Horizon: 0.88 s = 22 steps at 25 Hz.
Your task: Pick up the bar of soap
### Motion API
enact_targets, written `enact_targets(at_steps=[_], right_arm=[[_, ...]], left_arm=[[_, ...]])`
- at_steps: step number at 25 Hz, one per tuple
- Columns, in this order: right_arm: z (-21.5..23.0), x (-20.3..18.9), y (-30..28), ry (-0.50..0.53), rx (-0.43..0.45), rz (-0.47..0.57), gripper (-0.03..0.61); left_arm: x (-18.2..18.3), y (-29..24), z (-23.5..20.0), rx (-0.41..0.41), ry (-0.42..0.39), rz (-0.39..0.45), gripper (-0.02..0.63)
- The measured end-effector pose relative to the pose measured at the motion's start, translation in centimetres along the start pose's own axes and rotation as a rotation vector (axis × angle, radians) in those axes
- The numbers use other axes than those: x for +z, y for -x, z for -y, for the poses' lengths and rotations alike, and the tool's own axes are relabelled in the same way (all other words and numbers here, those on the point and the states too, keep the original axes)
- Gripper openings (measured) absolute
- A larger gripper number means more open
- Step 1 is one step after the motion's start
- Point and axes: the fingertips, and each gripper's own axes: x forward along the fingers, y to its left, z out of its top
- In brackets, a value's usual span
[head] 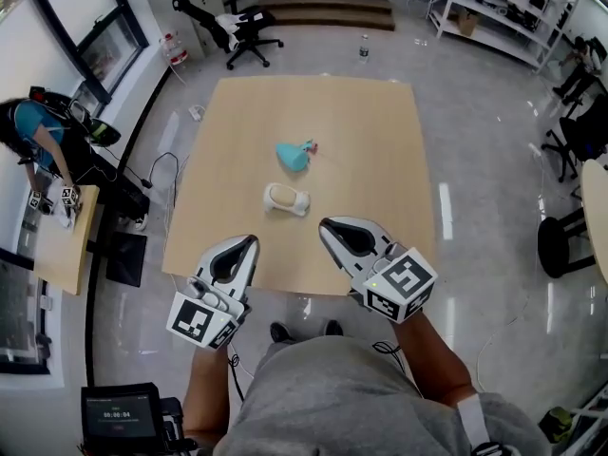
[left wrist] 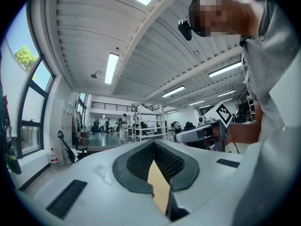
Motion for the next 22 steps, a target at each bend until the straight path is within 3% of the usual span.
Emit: enact_targets(at_steps=[14,22], right_arm=[[-2.9,1.8,-4.6,0.022,-0.177,0.048,0.008],[-4.2,2.9,-6.4,0.067,-0.220,0.060,0.008]], left_arm=[[1.2,4.2,-6.4,-0.150,-0.035,0.036,0.005],[0.9,4.9,-8.8,-0.209,-0.026,0.059,0.006]])
